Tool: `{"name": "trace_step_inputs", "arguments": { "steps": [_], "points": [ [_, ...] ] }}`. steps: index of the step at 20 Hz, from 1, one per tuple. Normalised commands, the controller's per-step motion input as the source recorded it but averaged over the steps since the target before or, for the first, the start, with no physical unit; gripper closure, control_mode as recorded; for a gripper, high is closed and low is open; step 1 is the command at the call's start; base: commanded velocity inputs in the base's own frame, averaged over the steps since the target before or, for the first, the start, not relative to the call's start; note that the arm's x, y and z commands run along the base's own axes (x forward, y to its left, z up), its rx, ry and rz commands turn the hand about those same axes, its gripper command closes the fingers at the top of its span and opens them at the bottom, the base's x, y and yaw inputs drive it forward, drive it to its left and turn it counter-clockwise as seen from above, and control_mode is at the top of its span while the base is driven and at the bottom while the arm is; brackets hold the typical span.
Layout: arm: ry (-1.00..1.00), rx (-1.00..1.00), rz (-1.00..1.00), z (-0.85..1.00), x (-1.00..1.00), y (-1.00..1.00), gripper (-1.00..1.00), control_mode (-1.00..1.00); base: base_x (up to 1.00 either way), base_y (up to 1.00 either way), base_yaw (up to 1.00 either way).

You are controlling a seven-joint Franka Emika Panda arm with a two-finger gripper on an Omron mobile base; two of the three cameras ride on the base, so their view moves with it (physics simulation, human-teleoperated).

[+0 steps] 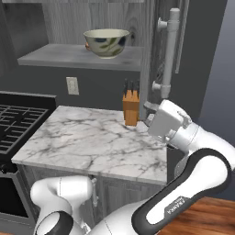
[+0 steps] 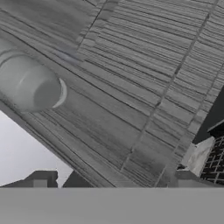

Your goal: Pick the mug and place it in the sink. Pick the bowl and place it in the open cabinet and then close the cabinet.

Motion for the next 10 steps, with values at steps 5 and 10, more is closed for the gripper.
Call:
{"name": "trace_step_inputs", "arguments": {
  "steps": [5,10],
  "points": [
    [-0.21,-0.27,0.0,0.06,-0.34,0.72,-1.0,-1.0,0.0,0.0,0.0],
    [-0.03,-0.18,-0.04,0.16,-0.03,0.53,-1.0,-1.0,0.0,0.0,0.0]
  ]
}}
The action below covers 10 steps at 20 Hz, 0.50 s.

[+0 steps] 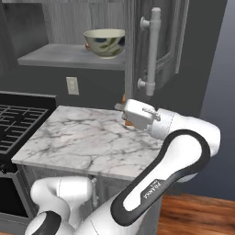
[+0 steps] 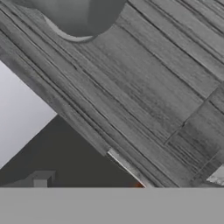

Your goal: Pick the mug and place it in the sink. Pick the bowl and place it in the open cabinet and then close the cabinet.

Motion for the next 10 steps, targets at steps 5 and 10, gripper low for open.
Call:
{"name": "trace_step_inputs", "arguments": {
  "steps": [5,10],
  "points": [
    [0.12,-0.1,-0.14,0.3,0.38,0.28,-1.0,-1.0,0.0,0.0,0.0],
    [0.35,-0.07,-0.27,0.3,0.84,0.41,-1.0,-1.0,0.0,0.0,0.0]
  ]
}}
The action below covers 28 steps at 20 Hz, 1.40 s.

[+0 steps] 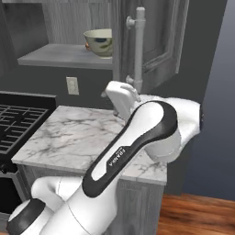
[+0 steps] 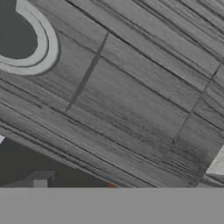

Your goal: Pick the mug and place it in the sink. Pick the bowl and place it in the open cabinet and then close the cabinet.

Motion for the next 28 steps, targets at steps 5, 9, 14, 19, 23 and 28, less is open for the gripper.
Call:
{"name": "trace_step_inputs", "arguments": {
  "steps": [5,9,14,19,23,28],
  "points": [
    [0.24,-0.04,-0.33,0.08,0.94,0.69,-1.0,-1.0,0.0,0.0,0.0],
    [0.0,0.0,-0.32,0.0,1.0,0.94,-1.0,-1.0,0.0,0.0,0.0],
    [-0.02,-0.01,-0.31,0.0,1.0,0.94,-1.0,-1.0,0.0,0.0,0.0],
    [-0.05,-0.02,-0.32,0.0,1.0,0.8,-1.0,-1.0,0.0,0.0,0.0],
    [-0.03,-0.04,-0.35,0.0,1.0,0.65,-1.0,-1.0,0.0,0.0,0.0],
    [0.0,-0.05,-0.36,0.0,1.0,0.18,-1.0,-1.0,0.0,0.0,0.0]
  ]
}}
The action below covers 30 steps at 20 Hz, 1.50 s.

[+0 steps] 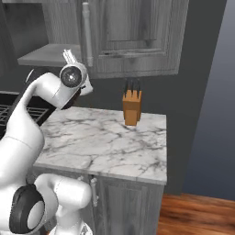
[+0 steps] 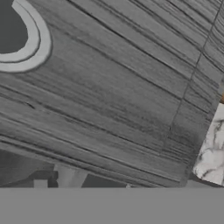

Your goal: Pick the mug and place it in the sink. Pick the bowl and place it in the open cabinet and then close the cabinet.

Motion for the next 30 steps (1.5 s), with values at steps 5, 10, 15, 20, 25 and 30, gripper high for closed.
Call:
{"name": "trace_step_inputs", "arguments": {
  "steps": [5,10,15,20,25,30],
  "points": [
    [0.04,0.0,-0.28,0.01,1.0,-0.58,-1.0,-1.0,0.0,0.0,0.0],
    [0.08,0.02,-0.22,0.05,1.0,-0.77,-1.0,-1.0,0.0,0.0,0.0],
    [0.03,0.03,-0.17,0.01,0.98,-0.88,-1.0,-1.0,0.0,0.0,0.0],
    [0.06,0.08,-0.14,0.15,0.68,-0.73,-1.0,-1.0,0.0,0.0,0.0],
    [0.01,0.14,-0.09,0.53,-0.27,-0.46,-1.0,-1.0,0.0,0.0,0.0],
    [0.09,0.24,0.0,0.85,-0.86,-0.35,-1.0,-1.0,0.0,0.0,0.0]
  ]
}}
